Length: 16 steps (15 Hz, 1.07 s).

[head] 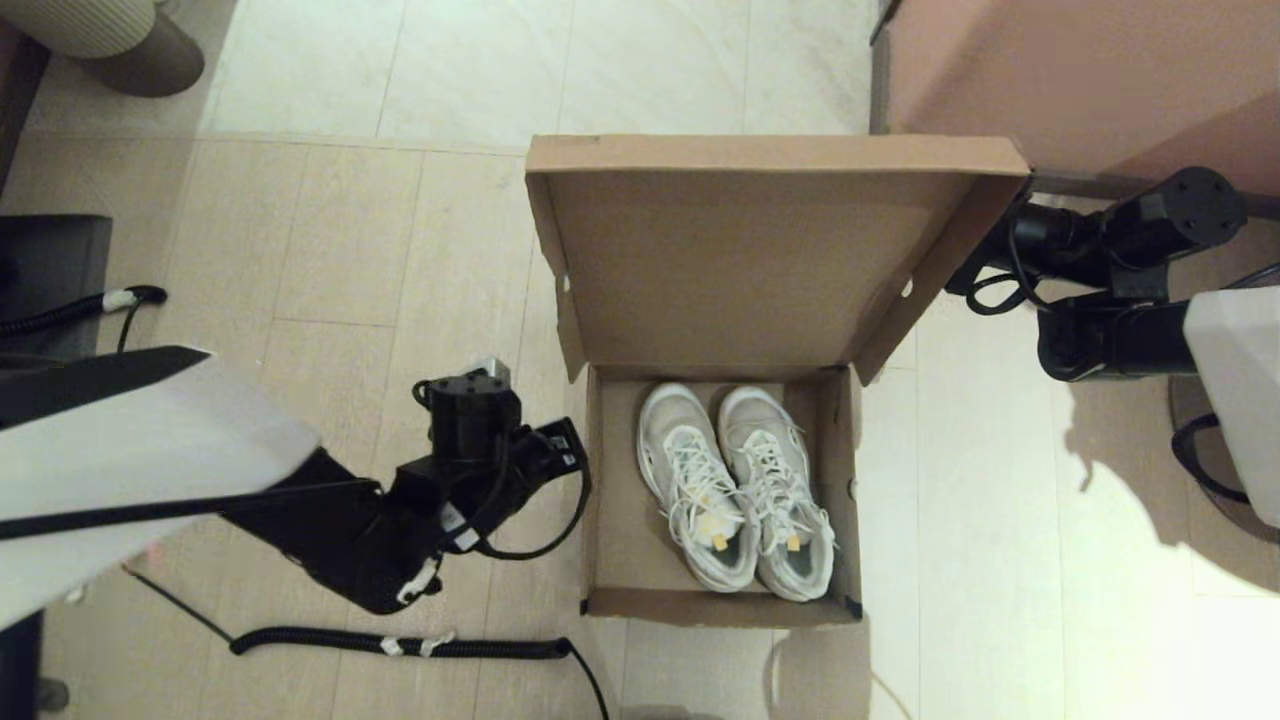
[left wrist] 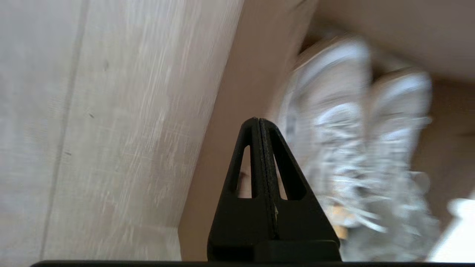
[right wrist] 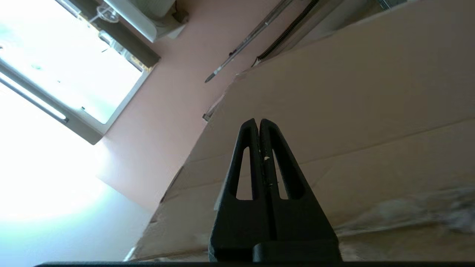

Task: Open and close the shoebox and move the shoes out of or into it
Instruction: Close the shoe box

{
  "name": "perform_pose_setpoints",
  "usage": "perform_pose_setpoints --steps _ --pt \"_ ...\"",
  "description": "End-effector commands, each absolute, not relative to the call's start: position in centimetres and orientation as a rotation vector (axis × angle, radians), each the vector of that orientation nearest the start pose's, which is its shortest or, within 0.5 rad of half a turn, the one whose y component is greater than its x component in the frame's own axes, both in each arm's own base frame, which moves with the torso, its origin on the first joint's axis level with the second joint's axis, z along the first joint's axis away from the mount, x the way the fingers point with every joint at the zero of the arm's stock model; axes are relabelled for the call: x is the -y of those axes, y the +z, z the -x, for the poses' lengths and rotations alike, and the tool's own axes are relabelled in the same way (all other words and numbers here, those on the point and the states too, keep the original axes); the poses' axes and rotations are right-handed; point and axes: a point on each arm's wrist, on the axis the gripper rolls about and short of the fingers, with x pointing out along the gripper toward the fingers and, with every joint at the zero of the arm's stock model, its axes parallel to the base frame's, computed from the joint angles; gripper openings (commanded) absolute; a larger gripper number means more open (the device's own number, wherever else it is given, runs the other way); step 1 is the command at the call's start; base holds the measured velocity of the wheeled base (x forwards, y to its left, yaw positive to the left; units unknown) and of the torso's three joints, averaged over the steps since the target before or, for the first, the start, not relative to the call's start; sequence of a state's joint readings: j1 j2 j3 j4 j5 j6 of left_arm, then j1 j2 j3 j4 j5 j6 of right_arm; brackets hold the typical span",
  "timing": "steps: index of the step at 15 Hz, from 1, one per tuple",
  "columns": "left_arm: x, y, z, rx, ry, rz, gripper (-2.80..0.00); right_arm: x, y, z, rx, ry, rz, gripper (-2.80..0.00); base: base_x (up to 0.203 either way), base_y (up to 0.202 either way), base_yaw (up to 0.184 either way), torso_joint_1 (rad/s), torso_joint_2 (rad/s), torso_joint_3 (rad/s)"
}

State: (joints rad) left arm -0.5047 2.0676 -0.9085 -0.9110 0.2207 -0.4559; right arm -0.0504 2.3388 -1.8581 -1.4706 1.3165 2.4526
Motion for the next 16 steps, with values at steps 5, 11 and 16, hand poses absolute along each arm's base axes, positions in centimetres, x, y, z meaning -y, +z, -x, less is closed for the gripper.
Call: perform_pose_setpoints --steps 5,11,16 --pt "15.1 25.2 -25.3 0.017 -0.394 0.452 -2.80 0.4 28.6 -42.5 -0.938 1.227 -1.330 -2.80 0.000 0.000 0.000 0.000 0.00 0.000" --pt "11.4 32.1 -14.1 0.223 -0.673 0.509 -2.80 0.4 27.9 -40.9 -0.989 1.191 -1.360 -2.80 0.000 0.000 0.000 0.000 0.00 0.000" --pt "11.7 31.3 -18.7 0.158 -0.657 0.569 -2.80 0.2 27.8 -38.1 -1.079 1.162 -1.343 -2.80 0.000 0.000 0.000 0.000 0.00 0.000"
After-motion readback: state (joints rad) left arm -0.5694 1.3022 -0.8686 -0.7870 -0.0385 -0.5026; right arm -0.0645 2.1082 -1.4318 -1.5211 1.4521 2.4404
